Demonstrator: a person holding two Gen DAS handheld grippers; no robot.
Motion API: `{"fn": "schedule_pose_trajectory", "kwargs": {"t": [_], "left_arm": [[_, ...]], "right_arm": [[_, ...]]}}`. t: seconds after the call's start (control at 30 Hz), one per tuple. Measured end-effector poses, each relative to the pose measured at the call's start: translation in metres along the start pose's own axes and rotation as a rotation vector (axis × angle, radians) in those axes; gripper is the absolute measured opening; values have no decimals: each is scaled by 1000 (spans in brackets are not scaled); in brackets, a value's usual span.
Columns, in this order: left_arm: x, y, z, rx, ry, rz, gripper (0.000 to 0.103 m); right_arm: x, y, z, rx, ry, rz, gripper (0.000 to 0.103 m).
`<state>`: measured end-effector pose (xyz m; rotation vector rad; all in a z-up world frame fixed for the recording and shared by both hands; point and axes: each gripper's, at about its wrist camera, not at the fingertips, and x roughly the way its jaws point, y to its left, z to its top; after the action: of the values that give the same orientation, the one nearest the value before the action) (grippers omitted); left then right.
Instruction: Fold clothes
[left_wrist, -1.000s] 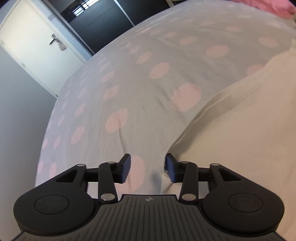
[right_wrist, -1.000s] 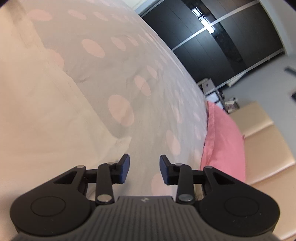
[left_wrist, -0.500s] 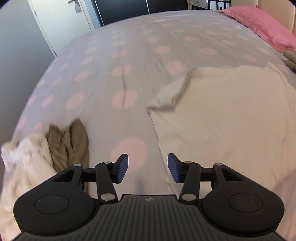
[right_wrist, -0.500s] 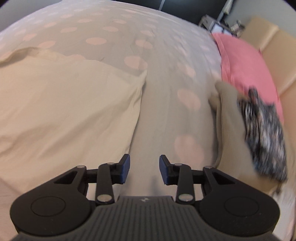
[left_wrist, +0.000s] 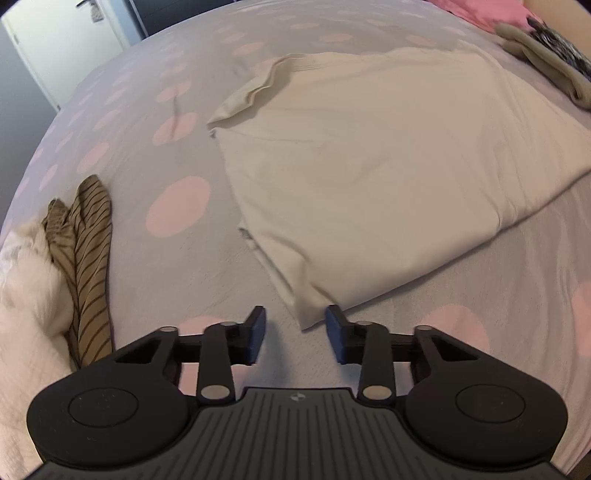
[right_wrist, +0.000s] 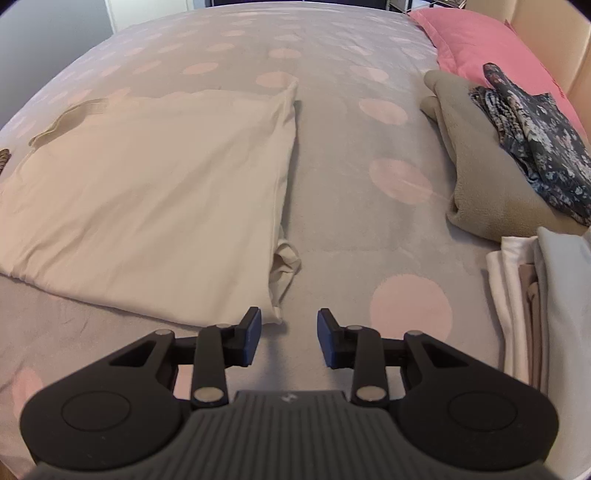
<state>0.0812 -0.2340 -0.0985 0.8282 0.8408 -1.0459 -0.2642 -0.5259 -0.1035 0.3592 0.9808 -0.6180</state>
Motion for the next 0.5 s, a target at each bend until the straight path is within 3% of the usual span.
{"fn": "schedule_pose_trajectory", "kwargs": {"t": [0.07, 0.27, 0.43, 0.5], "left_arm": [[0, -4, 1, 27, 11, -4, 5], [-2, 11, -7, 5, 60, 33, 4], [-6, 13, -11, 36, 83, 75, 4], [-9, 19, -13, 0, 76, 64, 8]], "right_arm": [[1, 4, 0, -30, -4, -4, 30], [5, 2, 1, -50, 8, -48, 29], [4, -3, 0, -45, 12, -23, 29], [6, -10, 1, 16, 19, 5, 29]]}}
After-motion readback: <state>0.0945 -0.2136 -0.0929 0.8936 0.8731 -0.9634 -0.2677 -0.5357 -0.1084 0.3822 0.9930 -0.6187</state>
